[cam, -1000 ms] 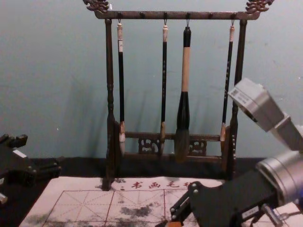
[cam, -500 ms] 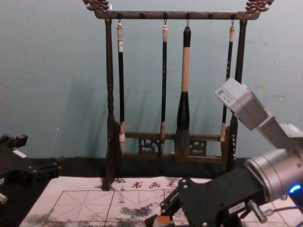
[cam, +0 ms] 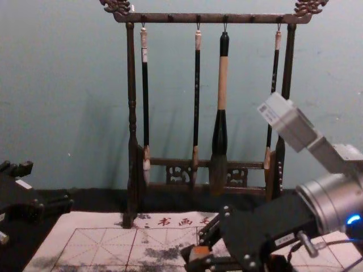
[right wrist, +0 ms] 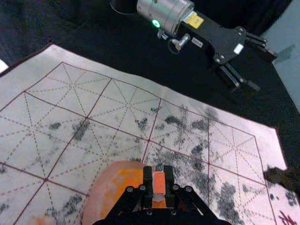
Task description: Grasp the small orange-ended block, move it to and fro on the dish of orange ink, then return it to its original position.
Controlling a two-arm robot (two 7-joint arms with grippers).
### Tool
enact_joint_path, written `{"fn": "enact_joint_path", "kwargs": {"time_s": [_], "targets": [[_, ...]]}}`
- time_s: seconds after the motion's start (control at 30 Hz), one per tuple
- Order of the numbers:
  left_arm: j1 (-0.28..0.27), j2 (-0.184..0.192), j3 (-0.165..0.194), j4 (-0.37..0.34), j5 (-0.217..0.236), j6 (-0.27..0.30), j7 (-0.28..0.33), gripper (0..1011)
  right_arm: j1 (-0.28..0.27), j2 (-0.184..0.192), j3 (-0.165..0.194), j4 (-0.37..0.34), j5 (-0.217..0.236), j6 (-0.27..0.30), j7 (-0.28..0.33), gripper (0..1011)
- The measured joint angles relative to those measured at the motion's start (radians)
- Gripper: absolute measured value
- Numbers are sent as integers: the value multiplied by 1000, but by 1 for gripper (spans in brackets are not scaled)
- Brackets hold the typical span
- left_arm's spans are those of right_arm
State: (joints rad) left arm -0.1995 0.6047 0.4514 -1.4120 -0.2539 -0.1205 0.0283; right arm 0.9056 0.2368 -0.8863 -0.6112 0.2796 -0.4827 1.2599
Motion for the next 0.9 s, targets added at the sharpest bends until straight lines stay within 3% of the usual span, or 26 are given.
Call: {"fn": "enact_joint_path", "kwargs": {"time_s": [0.47, 0.9], "targets": [[0, 0, 0, 0, 0, 0, 0, 1001, -30, 63, 11, -84, -15, 31, -12, 134], [0, 0, 0, 0, 0, 0, 0, 1001, -64, 119, 7, -180, 3, 58, 2, 134]]}}
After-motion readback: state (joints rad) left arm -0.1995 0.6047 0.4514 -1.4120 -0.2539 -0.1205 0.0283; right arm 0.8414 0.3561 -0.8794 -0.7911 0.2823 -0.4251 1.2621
